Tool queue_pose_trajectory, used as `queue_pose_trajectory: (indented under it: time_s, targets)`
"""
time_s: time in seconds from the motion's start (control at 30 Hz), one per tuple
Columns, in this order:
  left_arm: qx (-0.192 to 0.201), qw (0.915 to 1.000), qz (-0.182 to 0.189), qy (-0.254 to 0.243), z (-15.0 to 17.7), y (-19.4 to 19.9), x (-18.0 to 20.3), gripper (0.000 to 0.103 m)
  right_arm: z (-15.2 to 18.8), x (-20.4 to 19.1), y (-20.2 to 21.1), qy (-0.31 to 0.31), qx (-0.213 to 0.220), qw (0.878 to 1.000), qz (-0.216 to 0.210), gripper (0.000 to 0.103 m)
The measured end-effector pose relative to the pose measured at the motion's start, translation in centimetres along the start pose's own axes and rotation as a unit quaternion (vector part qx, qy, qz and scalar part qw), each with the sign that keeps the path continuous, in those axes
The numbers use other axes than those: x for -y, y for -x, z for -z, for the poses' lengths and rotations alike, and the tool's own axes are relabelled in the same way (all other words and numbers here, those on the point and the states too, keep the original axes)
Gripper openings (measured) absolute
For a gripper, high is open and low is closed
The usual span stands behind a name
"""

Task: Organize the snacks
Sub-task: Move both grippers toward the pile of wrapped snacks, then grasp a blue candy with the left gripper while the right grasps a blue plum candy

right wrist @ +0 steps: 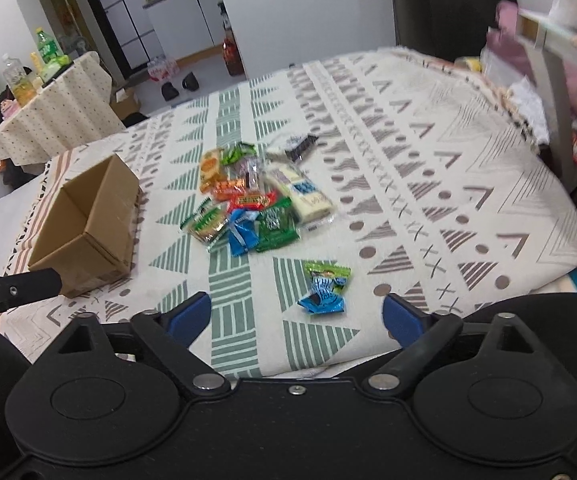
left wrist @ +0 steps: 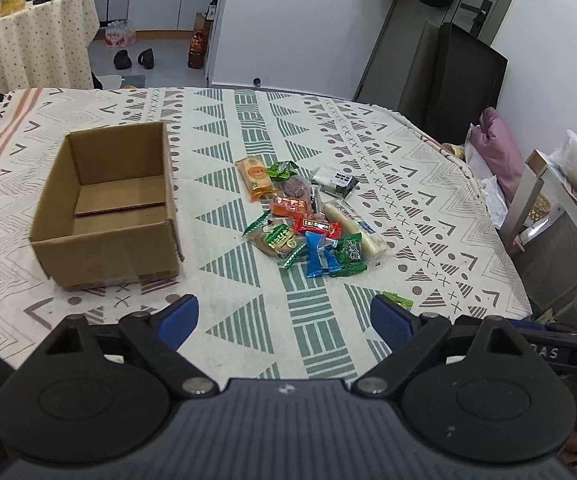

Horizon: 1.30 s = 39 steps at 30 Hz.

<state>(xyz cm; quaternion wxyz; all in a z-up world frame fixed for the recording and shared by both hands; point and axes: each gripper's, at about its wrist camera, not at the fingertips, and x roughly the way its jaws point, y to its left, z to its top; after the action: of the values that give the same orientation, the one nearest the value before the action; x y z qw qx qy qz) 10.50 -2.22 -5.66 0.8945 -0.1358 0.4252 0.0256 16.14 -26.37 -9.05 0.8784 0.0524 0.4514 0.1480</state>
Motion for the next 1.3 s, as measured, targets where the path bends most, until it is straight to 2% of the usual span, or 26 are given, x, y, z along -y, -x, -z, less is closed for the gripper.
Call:
queue_pose_trajectory:
  time_s: [0.23, 0.47, 0.53, 0.8, 1.0, 1.3]
  targets:
    - [-0.02, 0.9998, 0.003, 0.007, -1.1, -3.3, 0.1, 0.082, -1.1, 1.1, -3.3, -0.016, -0.032, 0.999, -0.001, 0.079]
    - [-0.038, 0.9992, 0.011, 0.007, -2.9, -6.5, 0.4, 0.074, -2.2, 2.2, -6.1, -0.047, -0.075, 0.996, -0.006, 0.068]
    - [-0.054, 0.9984, 0.013, 0.016, -3.3, -7.7, 0.4, 0.069, -2.5, 2.4, -6.9, -0.052, -0.088, 0.995, -0.006, 0.064]
    - [-0.091, 0.9954, 0.017, 0.027, -4.5, -12.0, 1.0, 0.064, -3.4, 2.7, -10.2, -0.064, -0.14, 0.988, -0.008, 0.048]
    - [-0.115, 0.9925, 0.016, 0.037, -5.2, -15.1, 1.3, 0.054, -3.5, 3.1, -12.0, -0.068, -0.153, 0.986, -0.008, 0.048]
    - [-0.144, 0.9887, 0.025, 0.034, -5.9, -19.3, 2.8, 0.047, -3.5, 3.6, -14.4, -0.066, -0.184, 0.981, -0.013, 0.046]
